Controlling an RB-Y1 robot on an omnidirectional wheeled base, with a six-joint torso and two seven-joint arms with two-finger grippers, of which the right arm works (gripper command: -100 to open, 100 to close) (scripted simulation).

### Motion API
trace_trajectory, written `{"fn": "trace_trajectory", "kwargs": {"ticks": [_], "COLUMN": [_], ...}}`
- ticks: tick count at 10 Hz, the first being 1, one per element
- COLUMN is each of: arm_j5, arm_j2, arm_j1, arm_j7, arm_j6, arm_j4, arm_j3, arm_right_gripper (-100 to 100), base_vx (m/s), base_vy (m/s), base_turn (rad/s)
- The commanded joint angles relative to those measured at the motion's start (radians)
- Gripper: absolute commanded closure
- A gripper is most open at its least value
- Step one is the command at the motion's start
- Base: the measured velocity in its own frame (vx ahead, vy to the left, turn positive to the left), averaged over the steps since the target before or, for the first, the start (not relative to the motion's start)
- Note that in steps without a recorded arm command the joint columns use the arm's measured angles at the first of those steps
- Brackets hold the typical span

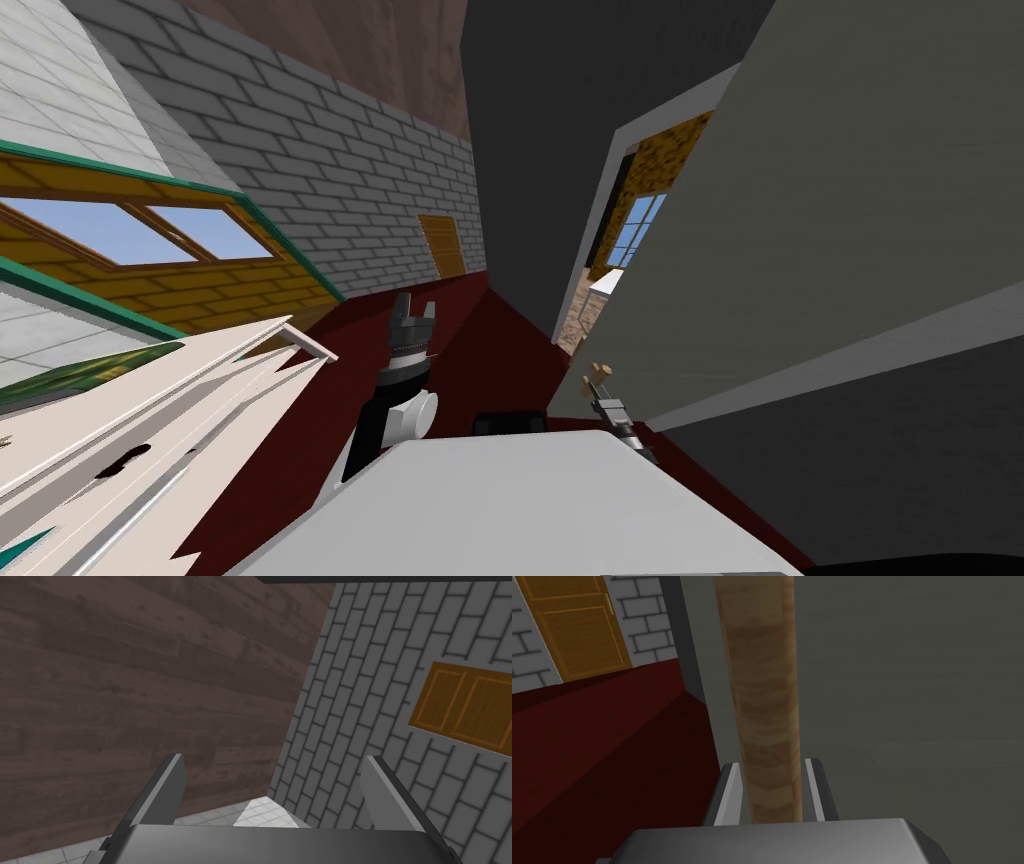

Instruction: Pull the door open

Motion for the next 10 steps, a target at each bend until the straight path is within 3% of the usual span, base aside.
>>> {"fn": "trace_trajectory", "kwargs": {"ticks": [1,2,10], "arm_j5": [0.006,0.003,0.026], "arm_j2": [-0.003,-0.003,-0.022], "arm_j1": [0.000,0.002,-0.016], "arm_j7": [-0.011,-0.004,-0.062], "arm_j6": [-0.018,-0.006,-0.072], "arm_j4": [0.013,0.002,0.074], "arm_j3": [0.012,0.007,0.046], "arm_right_gripper": [100,100,100], "base_vx": [-0.196,-0.080,-0.190], "base_vy": [-0.056,-0.021,-0.044], "base_turn": [0.090,0.024,0.132]}}
